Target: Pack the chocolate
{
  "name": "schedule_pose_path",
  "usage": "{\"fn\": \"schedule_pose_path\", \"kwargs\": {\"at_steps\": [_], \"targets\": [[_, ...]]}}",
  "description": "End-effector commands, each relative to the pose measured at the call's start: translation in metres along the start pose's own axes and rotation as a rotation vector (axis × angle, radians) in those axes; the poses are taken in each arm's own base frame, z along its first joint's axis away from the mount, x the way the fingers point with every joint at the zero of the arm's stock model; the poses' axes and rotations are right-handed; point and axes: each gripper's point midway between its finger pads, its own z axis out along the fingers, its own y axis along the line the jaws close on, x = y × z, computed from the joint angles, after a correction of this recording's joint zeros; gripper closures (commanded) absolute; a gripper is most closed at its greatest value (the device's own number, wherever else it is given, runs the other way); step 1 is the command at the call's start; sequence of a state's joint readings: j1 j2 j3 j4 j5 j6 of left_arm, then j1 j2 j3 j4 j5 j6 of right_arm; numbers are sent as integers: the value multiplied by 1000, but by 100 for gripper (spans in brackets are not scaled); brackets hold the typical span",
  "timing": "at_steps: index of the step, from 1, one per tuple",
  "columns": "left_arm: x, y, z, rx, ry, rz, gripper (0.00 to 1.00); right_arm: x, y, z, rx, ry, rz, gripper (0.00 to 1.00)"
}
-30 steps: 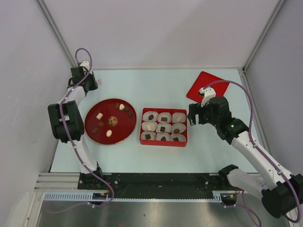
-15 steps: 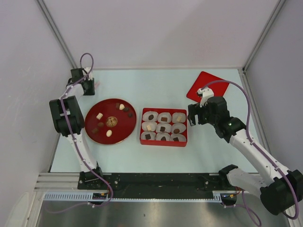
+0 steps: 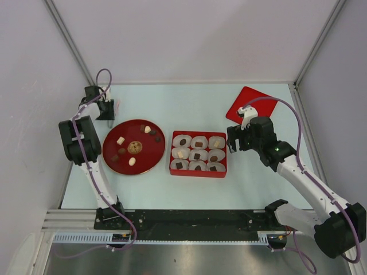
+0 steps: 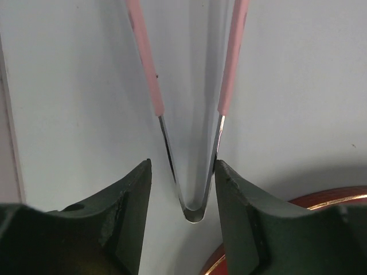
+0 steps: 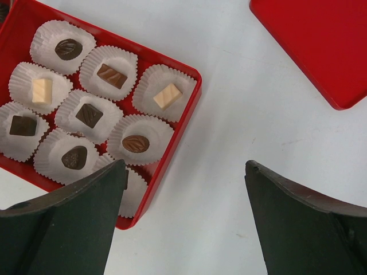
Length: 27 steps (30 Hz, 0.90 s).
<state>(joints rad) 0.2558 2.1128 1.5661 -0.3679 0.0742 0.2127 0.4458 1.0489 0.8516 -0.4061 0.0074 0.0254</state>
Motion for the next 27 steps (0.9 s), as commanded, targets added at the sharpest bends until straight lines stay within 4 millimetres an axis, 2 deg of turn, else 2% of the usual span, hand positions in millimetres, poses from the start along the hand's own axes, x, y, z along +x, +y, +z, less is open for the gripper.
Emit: {"fn": "schedule_pose_path", "kwargs": {"at_steps": [1, 3, 5, 9, 10, 12, 13, 14, 16, 17, 19, 20, 21, 22, 23, 24, 25, 26, 27], "targets": [[-4, 2, -5, -7, -20, -19, 46, -13, -4, -2, 11, -52, 21, 11], [-5, 5, -8, -25, -19, -22, 41, -15, -5, -3, 18, -54, 43, 11], [-9, 5, -12, -32, -30, -38, 41, -14, -7, -4, 25, -51, 64, 11], [-38, 2, -41, -31, -114, -98, 34, -18, -29, -4, 100, -61, 152, 10], [-53, 0, -59, -35, -158, -99, 34, -20, -34, -2, 115, -59, 173, 10], [-61, -10, -76, -44, -184, -103, 29, -24, -49, -1, 154, -65, 242, 9], [-74, -14, -99, -48, -233, -110, 28, -26, -54, 1, 175, -65, 263, 7], [-74, -21, -106, -44, -238, -111, 25, -27, -60, 2, 196, -66, 290, 5], [-81, -45, -129, 2, -274, -119, 23, -33, -77, 3, 257, -83, 364, 0], [-87, -55, -156, 31, -323, -142, 21, -28, -84, 8, 286, -53, 395, 0], [-87, -84, -179, 121, -367, -173, 15, -25, -102, 10, 342, -41, 480, 0], [-85, -92, -204, 148, -419, -185, 13, -22, -109, 15, 364, -24, 507, 0], [-83, -106, -214, 188, -438, -182, 9, -20, -115, 17, 385, -21, 531, 0], [-82, -112, -227, 211, -467, -191, 7, -18, -121, 19, 405, -15, 553, 0], [-67, -117, -227, 214, -449, -201, 4, -17, -133, 19, 434, -18, 587, 0], [-66, -122, -250, 234, -496, -193, 0, -13, -141, 25, 453, 0, 603, 0], [-61, -126, -256, 247, -505, -195, 0, -12, -148, 28, 470, 4, 617, 0], [-46, -128, -253, 242, -487, -205, 0, -10, -161, 28, 499, 6, 645, 0], [-46, -131, -275, 256, -546, -202, 0, -7, -170, 35, 516, 21, 658, 0]]}}
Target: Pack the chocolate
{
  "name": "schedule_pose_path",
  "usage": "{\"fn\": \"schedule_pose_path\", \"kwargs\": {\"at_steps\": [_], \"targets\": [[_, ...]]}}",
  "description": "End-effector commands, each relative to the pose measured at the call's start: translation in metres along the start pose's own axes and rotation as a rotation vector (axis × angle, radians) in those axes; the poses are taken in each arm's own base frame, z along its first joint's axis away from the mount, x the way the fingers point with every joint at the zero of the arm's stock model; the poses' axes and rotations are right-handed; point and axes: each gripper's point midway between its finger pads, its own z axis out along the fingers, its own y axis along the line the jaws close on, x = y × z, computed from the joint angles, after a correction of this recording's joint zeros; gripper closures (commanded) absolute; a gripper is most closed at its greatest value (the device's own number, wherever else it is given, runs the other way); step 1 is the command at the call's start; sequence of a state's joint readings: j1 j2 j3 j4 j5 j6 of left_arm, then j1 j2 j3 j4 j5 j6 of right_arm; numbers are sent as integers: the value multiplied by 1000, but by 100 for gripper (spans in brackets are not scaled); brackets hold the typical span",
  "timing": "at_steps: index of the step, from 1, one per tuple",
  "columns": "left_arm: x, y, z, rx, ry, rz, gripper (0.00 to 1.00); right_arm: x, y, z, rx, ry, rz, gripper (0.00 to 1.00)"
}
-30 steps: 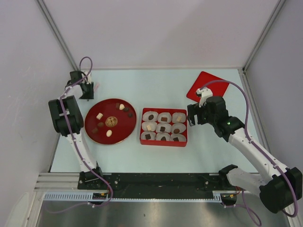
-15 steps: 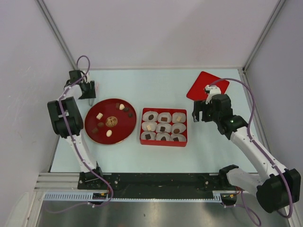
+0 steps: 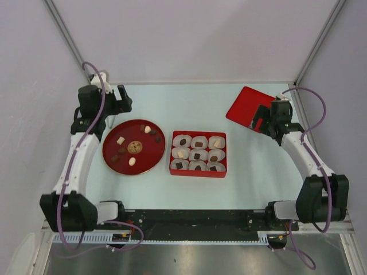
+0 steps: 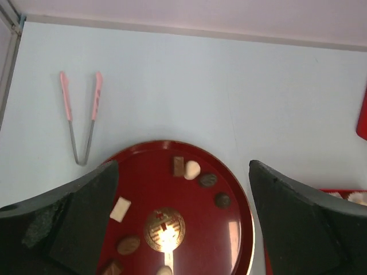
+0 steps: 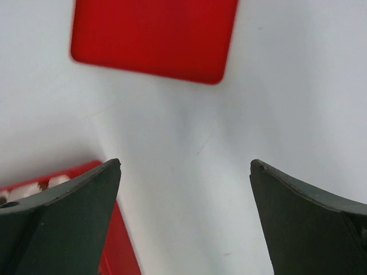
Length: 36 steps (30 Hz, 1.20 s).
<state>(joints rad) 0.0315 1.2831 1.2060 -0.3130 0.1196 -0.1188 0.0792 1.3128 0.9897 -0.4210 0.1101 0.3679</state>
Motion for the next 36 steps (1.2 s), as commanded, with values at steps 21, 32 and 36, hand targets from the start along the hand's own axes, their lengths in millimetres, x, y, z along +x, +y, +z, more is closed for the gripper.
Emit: {"fn": "schedule_pose_path", "kwargs": {"at_steps": [21, 32, 36], "targets": [[148, -47, -74, 163, 140, -79, 0, -51, -59, 167, 216, 117, 142, 44], [154, -58, -70, 223, 152, -116, 0, -32, -84, 196, 295, 216, 140, 60], [152, -59, -70, 227, 147, -112, 0, -17, -91, 195, 287, 275, 128, 62]]}}
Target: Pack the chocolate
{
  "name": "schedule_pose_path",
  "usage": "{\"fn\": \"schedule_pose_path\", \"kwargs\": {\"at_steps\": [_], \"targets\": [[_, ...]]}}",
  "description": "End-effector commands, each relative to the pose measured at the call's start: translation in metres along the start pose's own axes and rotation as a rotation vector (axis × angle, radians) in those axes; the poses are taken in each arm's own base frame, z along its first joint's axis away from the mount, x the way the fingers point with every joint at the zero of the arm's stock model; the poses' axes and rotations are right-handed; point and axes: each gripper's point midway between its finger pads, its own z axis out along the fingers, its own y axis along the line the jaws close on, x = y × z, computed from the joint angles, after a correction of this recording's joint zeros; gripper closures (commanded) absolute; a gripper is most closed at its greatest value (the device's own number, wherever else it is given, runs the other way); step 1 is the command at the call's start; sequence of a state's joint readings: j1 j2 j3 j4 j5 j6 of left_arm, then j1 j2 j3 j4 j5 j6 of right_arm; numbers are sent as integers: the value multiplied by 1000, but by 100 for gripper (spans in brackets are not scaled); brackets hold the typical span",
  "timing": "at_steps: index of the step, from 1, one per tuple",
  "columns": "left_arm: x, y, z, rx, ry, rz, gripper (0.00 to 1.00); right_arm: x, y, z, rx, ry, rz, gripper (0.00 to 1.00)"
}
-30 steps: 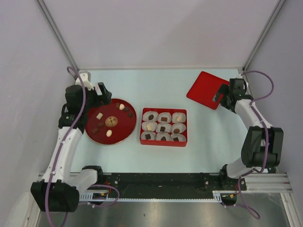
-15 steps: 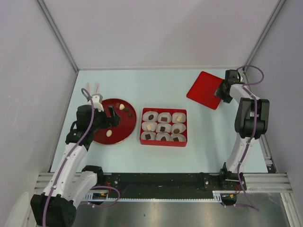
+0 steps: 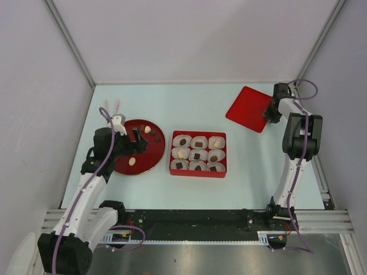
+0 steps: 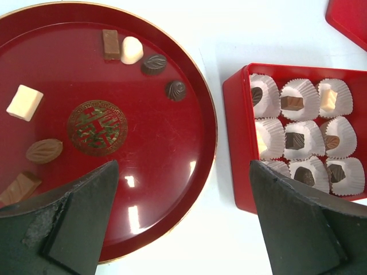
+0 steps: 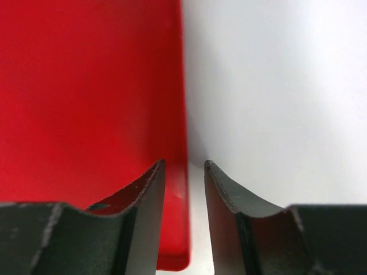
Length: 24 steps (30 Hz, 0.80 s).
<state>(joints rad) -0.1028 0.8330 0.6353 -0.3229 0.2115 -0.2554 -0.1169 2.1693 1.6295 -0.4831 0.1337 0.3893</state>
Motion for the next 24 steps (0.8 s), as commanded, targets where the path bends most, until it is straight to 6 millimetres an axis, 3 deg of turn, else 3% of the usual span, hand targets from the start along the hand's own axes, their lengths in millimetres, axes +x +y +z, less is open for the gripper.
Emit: {"fn": "schedule_pose_path", "kwargs": {"at_steps": [1, 3, 10, 13, 17, 18, 20, 21, 24], "targets": [[-5, -10, 3, 49, -19, -9, 0, 12, -18, 7, 35, 71, -19, 65], [-4, -12, 4, 62, -10, -14, 0, 18, -23, 7, 33, 98, -29, 68], [-3, -18, 3, 91, -6, -6, 0, 18, -40, -20, 68, 96, -56, 100], [0, -21, 3, 104, 5, 6, 0, 24, -50, -39, 91, 102, -55, 100], [4, -24, 3, 115, 22, 18, 0, 58, -64, -55, 97, 159, -48, 100], [5, -25, 3, 120, 25, 20, 0, 78, -73, -59, 113, 195, -49, 100], [7, -28, 3, 131, 33, 20, 0, 94, -85, -62, 148, 211, -51, 100], [9, -27, 4, 130, 43, 18, 0, 112, -93, -68, 163, 235, -55, 100], [12, -29, 6, 138, 55, 24, 0, 133, -103, -87, 160, 249, -42, 100]]}}
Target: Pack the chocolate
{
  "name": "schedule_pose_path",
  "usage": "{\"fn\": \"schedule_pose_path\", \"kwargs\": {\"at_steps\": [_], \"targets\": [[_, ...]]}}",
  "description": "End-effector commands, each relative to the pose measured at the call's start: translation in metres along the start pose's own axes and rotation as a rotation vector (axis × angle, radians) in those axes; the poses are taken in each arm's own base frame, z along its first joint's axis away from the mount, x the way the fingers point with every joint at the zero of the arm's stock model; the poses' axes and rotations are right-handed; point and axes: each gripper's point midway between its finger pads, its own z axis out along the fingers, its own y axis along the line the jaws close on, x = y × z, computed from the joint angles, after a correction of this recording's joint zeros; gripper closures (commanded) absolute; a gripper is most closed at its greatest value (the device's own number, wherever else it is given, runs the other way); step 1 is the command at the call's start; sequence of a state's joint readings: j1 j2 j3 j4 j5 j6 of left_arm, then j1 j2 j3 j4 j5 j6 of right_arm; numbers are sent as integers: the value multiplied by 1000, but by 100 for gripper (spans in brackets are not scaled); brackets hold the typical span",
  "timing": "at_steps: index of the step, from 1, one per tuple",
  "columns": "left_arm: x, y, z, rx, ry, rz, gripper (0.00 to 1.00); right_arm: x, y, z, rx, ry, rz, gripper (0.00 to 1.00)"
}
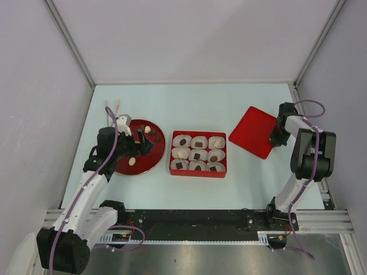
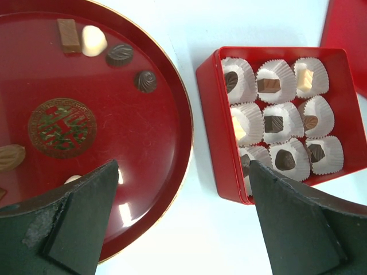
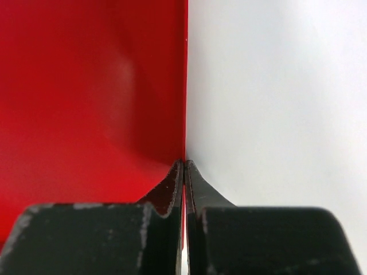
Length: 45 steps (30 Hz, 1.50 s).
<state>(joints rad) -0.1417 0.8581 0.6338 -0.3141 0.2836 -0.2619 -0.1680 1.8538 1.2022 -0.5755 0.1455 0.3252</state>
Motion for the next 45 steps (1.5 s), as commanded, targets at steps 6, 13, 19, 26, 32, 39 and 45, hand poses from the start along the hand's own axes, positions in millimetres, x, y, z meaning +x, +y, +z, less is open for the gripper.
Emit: {"fn": "schedule_pose_path", "kwargs": {"at_steps": [6, 13, 19, 26, 32, 39, 45], "targets": [[5, -8, 7, 41, 28, 18, 0, 64, -39, -47, 32, 3, 65, 86], [8, -10, 10, 52, 48, 19, 0, 53, -36, -32, -40, -19, 146, 66], [10, -11, 10, 48, 55, 33, 0, 55, -44, -19, -7, 5, 151, 66], [12, -14, 11, 51, 65, 51, 0, 57, -40, -12, -33, 25, 151, 73], [4, -26, 8, 77, 67, 44, 0, 44, -37, -28, -62, -40, 171, 100], [-24, -55, 1, 134, 25, 47, 0, 13, -25, -69, -167, -193, 215, 100], [-36, -79, 1, 177, 17, 59, 0, -1, -14, -98, -263, -273, 223, 100]]}}
